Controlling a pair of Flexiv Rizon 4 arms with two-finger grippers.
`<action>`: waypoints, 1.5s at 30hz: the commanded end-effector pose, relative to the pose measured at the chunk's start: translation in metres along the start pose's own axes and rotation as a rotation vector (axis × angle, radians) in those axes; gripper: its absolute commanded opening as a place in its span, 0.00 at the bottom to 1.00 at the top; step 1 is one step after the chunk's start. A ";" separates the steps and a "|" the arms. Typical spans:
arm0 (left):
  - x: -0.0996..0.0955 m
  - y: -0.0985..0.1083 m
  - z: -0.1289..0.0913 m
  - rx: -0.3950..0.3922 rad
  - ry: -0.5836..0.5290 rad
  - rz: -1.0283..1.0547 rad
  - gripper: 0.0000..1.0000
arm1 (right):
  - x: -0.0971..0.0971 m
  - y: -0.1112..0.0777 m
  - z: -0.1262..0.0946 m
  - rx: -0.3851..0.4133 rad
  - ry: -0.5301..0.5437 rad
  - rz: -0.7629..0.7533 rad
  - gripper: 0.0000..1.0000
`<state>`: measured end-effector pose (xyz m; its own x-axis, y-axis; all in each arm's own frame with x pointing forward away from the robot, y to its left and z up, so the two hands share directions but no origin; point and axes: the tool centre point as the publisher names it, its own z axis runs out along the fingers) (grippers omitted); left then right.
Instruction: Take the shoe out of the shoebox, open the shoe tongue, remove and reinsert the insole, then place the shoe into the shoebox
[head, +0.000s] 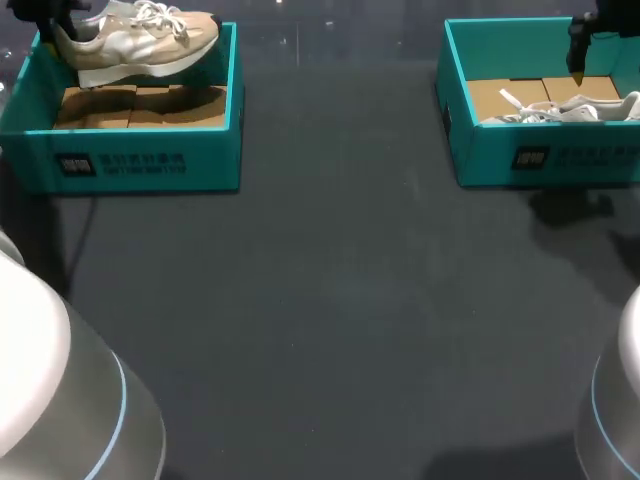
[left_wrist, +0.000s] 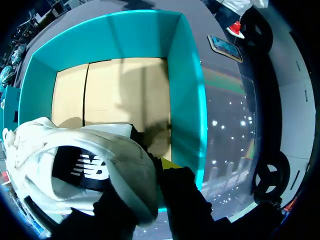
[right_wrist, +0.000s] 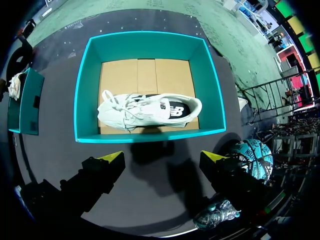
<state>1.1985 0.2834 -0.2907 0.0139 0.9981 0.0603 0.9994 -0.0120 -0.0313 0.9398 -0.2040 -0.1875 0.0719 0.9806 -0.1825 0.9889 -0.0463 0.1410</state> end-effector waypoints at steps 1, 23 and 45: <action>-0.006 -0.034 -0.041 -0.080 0.034 0.004 0.00 | 0.000 -0.001 0.000 -0.001 0.000 0.000 1.00; -0.016 -0.050 -0.106 -0.162 0.004 0.039 0.00 | 0.000 -0.001 0.000 -0.001 0.000 0.000 1.00; -0.061 -0.141 -0.166 -0.345 0.011 0.072 0.00 | 0.000 -0.001 0.000 -0.001 0.000 0.000 1.00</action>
<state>1.0991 0.2138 -0.1366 0.0855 0.9936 0.0745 0.9905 -0.0928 0.1014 0.9398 -0.2041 -0.1875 0.0721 0.9806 -0.1825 0.9889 -0.0464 0.1409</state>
